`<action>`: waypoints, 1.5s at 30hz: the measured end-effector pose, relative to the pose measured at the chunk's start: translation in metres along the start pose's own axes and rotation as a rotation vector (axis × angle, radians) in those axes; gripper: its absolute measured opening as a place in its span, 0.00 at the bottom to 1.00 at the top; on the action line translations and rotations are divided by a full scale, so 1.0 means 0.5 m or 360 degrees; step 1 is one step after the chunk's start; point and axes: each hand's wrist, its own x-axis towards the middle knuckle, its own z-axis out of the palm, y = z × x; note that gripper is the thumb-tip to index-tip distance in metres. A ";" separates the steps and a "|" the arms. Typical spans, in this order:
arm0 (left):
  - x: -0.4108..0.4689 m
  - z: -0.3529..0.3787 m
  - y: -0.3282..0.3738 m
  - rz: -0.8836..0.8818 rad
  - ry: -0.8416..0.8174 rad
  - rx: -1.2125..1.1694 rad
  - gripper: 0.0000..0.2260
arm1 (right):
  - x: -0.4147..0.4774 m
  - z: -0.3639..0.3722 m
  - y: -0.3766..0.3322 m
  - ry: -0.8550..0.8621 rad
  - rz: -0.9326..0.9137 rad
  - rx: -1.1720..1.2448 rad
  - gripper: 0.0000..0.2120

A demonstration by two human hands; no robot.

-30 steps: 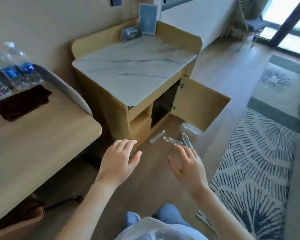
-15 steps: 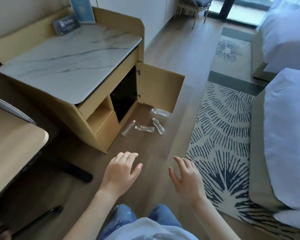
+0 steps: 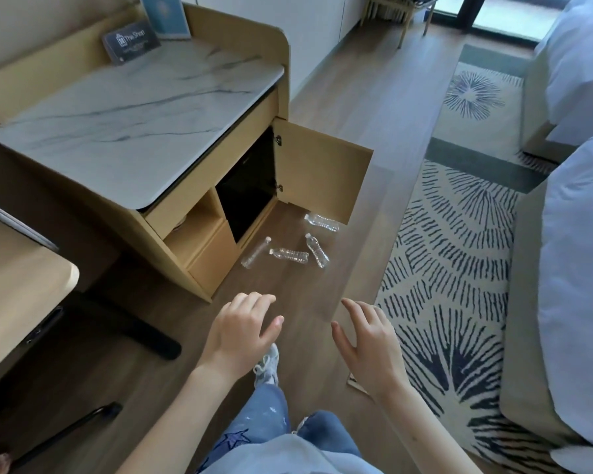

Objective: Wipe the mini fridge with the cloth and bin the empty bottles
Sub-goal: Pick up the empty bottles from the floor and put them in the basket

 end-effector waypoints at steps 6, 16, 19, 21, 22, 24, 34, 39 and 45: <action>0.157 0.018 -0.063 -0.0024 0.0008 -0.0043 0.22 | 0.168 0.064 0.013 -0.0087 -0.0033 0.0011 0.19; 0.521 0.041 -0.248 -0.0028 -0.0083 -0.0060 0.20 | 0.552 0.218 0.059 -0.0197 0.0075 0.0010 0.18; 0.619 0.043 -0.298 -0.0040 -0.0102 -0.0050 0.21 | 0.659 0.258 0.072 -0.0221 0.0063 0.0009 0.18; 0.676 0.057 -0.327 -0.0071 -0.0147 -0.0065 0.22 | 0.719 0.286 0.088 -0.0240 0.0073 0.0023 0.18; 0.703 0.069 -0.340 -0.0087 -0.0159 -0.0068 0.22 | 0.746 0.302 0.098 -0.0253 0.0073 0.0027 0.17; 0.752 0.104 -0.365 -0.0118 -0.0160 -0.0087 0.22 | 0.794 0.342 0.123 -0.0294 0.0047 0.0032 0.17; 0.932 0.580 -0.577 -0.0327 -0.0031 -0.0150 0.17 | 0.895 0.825 0.407 -0.0431 -0.0250 0.0055 0.21; 0.978 0.936 -0.761 -0.0419 -0.0134 -0.0097 0.18 | 0.878 1.176 0.616 -0.0496 -0.0298 -0.0082 0.17; 0.975 1.311 -0.934 -0.0405 -0.0263 0.0050 0.20 | 0.818 1.524 0.805 -0.0744 -0.0307 -0.0111 0.21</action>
